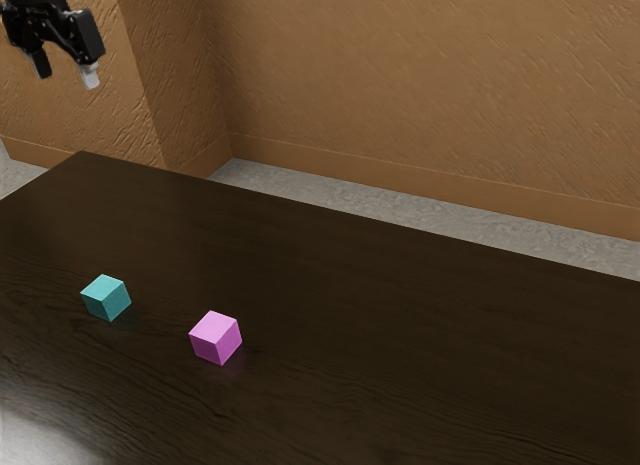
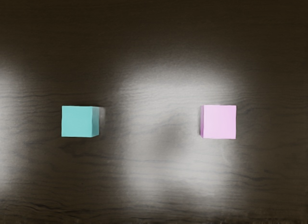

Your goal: Pick up the blue block with one arm, and put the blue block on the pink block with one arm

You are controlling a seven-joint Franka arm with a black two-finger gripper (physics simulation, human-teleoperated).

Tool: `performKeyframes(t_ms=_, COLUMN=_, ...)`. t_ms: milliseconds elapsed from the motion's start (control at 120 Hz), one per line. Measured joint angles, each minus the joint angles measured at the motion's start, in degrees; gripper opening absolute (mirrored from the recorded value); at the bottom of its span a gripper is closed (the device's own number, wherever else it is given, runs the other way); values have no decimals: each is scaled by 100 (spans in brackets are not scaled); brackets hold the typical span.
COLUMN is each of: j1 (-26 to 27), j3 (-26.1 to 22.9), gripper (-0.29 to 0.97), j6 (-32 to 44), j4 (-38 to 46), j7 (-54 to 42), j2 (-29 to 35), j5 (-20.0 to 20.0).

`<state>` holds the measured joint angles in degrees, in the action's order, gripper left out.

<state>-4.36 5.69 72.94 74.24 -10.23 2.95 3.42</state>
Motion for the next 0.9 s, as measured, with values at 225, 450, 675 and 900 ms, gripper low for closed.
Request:
performKeyframes(t_ms=225, j1=131, j3=-100, gripper=68, j6=-161, j4=1328, j7=5, j2=886, j5=-69)
performKeyframes(t_ms=450, j1=392, j3=138, gripper=68, j6=1136, j4=3956, j7=-220, j2=1707, j5=149)
performKeyframes(t_ms=675, j1=401, j3=1341, gripper=68, j6=2652, j4=5158, j7=-759, j2=1587, j5=224)
performKeyframes(t_ms=900, j1=374, j3=1501, gripper=68, j6=4362, j4=5242, j7=-1537, j2=609, j5=243)
